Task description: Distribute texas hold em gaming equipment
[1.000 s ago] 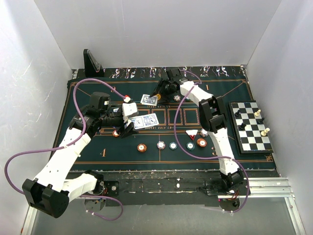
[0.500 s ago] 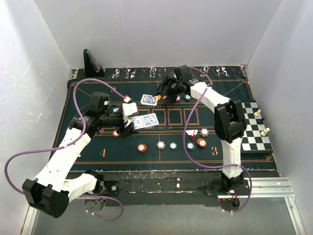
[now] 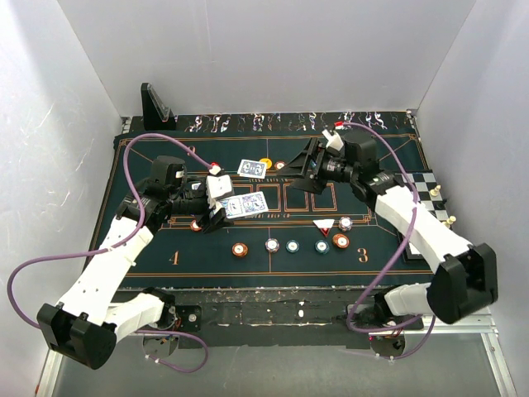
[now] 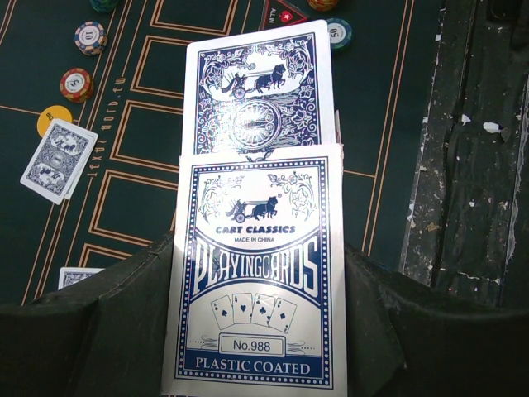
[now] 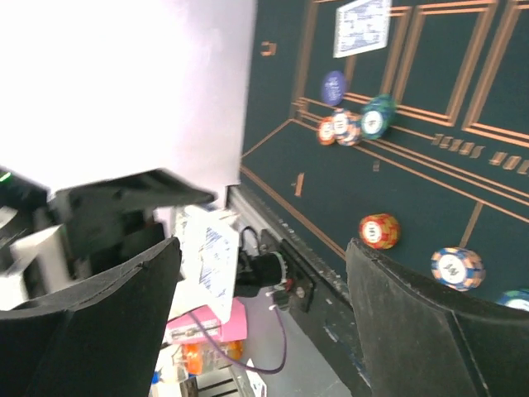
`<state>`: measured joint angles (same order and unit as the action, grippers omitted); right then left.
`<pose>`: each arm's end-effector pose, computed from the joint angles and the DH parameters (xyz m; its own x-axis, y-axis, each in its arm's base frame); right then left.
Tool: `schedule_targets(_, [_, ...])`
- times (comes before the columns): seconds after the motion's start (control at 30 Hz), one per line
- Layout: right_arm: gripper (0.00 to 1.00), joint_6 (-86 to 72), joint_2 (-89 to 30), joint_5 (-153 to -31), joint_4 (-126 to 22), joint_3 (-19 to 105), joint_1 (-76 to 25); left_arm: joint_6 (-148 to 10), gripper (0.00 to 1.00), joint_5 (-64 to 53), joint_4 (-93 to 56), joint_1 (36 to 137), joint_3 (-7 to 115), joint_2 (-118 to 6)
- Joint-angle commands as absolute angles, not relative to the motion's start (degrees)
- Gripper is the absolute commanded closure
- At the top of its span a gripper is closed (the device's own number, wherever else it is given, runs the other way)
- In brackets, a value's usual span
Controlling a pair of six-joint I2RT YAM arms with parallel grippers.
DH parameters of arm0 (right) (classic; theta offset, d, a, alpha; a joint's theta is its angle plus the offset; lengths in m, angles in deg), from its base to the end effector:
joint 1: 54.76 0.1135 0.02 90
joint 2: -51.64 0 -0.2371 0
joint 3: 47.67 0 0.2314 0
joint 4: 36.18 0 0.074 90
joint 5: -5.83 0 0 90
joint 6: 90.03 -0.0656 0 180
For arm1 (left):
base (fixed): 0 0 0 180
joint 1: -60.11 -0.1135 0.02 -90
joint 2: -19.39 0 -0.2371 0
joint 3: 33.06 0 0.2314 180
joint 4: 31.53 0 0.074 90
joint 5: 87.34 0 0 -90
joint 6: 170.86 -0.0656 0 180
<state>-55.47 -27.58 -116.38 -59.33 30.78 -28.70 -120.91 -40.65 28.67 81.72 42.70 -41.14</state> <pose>0.2770 0.1744 0.2908 -0.8732 0.3486 -0.3406 -0.1592 0.4564 0.8754 0.1812 -0.1202 0.2947 -0.0402 0.5195 -0.8535 0.9733 0.2136 0.0841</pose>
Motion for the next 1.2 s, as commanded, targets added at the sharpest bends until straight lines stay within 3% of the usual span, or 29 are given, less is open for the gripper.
schedule_targets(0.0, [0.12, -60.7, -23.5, -123.3, -48.1, 25.7, -27.7, -122.6, 1.00, -42.3, 27.9, 82.0, 42.5, -39.8])
schedule_targets(0.23, [0.11, -54.1, -28.6, -122.5, -58.5, 34.4, -20.8, -122.2, 1.00, -42.9, 26.8, 82.0, 43.9, -40.4])
schedule_targets(0.6, [0.09, -55.4, -33.6, -123.7, -54.6, 36.0, -15.8, -121.6, 1.00, -42.8, 24.9, 82.0, 42.4, -39.3])
schedule_targets(0.9, [0.45, -57.8, -32.7, -123.6, -50.3, 32.7, -15.0, -119.5, 1.00, -43.5, 22.6, 82.0, 41.6, -39.5])
schedule_targets(1.17, [0.52, -58.0, -30.0, -122.7, -49.4, 28.8, -15.7, -119.4, 1.00, -43.8, 21.9, 82.0, 41.7, -39.5])
